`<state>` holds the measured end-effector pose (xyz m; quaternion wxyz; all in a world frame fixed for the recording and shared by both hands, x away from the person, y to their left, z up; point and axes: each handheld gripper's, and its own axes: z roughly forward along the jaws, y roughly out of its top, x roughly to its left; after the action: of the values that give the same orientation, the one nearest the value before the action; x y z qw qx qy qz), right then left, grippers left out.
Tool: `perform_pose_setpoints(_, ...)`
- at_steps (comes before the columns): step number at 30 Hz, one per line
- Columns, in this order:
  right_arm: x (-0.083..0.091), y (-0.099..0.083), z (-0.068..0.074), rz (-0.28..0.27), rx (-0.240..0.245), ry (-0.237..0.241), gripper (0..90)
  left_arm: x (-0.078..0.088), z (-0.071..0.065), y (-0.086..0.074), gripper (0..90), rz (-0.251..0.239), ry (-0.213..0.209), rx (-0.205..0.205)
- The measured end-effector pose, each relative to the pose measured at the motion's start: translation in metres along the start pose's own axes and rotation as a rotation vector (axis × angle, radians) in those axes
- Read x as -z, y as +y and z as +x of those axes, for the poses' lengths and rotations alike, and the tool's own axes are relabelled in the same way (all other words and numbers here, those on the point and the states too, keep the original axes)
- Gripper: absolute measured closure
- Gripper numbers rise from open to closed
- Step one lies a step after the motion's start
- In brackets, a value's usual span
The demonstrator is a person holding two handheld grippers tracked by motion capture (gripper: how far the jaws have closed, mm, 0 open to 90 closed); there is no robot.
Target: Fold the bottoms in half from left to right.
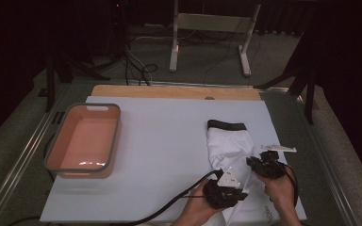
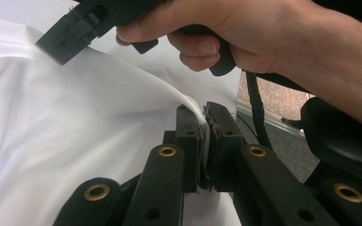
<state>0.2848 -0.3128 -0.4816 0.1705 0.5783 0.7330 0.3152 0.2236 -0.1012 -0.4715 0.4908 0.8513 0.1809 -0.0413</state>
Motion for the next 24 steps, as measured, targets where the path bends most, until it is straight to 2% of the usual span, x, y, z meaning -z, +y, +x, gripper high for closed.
perform_pose_setpoints(4,0.002,0.0,-0.004,-0.004,0.001,-0.009,89.1,0.0,-0.001,0.004,84.5,-0.004,-0.009,0.003)
perform_pose_setpoints(10,0.006,0.001,-0.013,-0.033,-0.022,-0.029,89.4,-0.006,-0.009,0.007,83.9,0.018,-0.053,-0.013)
perform_pose_setpoints(11,0.007,0.0,-0.016,-0.03,-0.027,-0.033,89.5,-0.008,-0.011,0.007,83.8,0.023,-0.079,-0.011)
perform_pose_setpoints(12,0.007,0.0,-0.016,-0.03,-0.027,-0.033,89.5,-0.008,-0.011,0.007,83.6,0.023,-0.079,-0.011)
perform_pose_setpoints(13,0.005,-0.001,-0.019,-0.025,-0.03,-0.05,89.5,-0.009,-0.014,0.008,83.5,0.019,-0.113,-0.015)
perform_pose_setpoints(14,0.005,-0.001,-0.019,-0.025,-0.03,-0.05,89.5,-0.009,-0.014,0.008,83.1,0.019,-0.113,-0.015)
perform_pose_setpoints(15,0.005,-0.001,-0.02,-0.025,-0.036,-0.058,89.6,-0.009,-0.017,0.009,83.1,0.021,-0.135,-0.027)
perform_pose_setpoints(17,0.004,-0.002,-0.027,-0.019,-0.054,-0.068,89.5,-0.008,-0.021,0.011,81.5,0.02,-0.153,-0.05)
perform_pose_setpoints(20,0.002,-0.004,-0.03,-0.012,-0.057,-0.075,89.5,-0.006,-0.02,0.012,76.0,0.02,-0.143,-0.057)
perform_pose_setpoints(22,0.001,-0.005,-0.032,0.003,-0.054,-0.081,89.5,-0.003,-0.017,0.011,73.2,0.022,-0.108,-0.06)
perform_pose_setpoints(23,0.0,-0.006,-0.034,0.01,-0.045,-0.088,89.5,0.002,-0.012,0.009,67.7,0.015,-0.091,-0.043)
perform_pose_setpoints(24,0.0,-0.006,-0.034,0.01,-0.045,-0.088,89.5,0.002,-0.012,0.009,65.5,0.015,-0.091,-0.043)
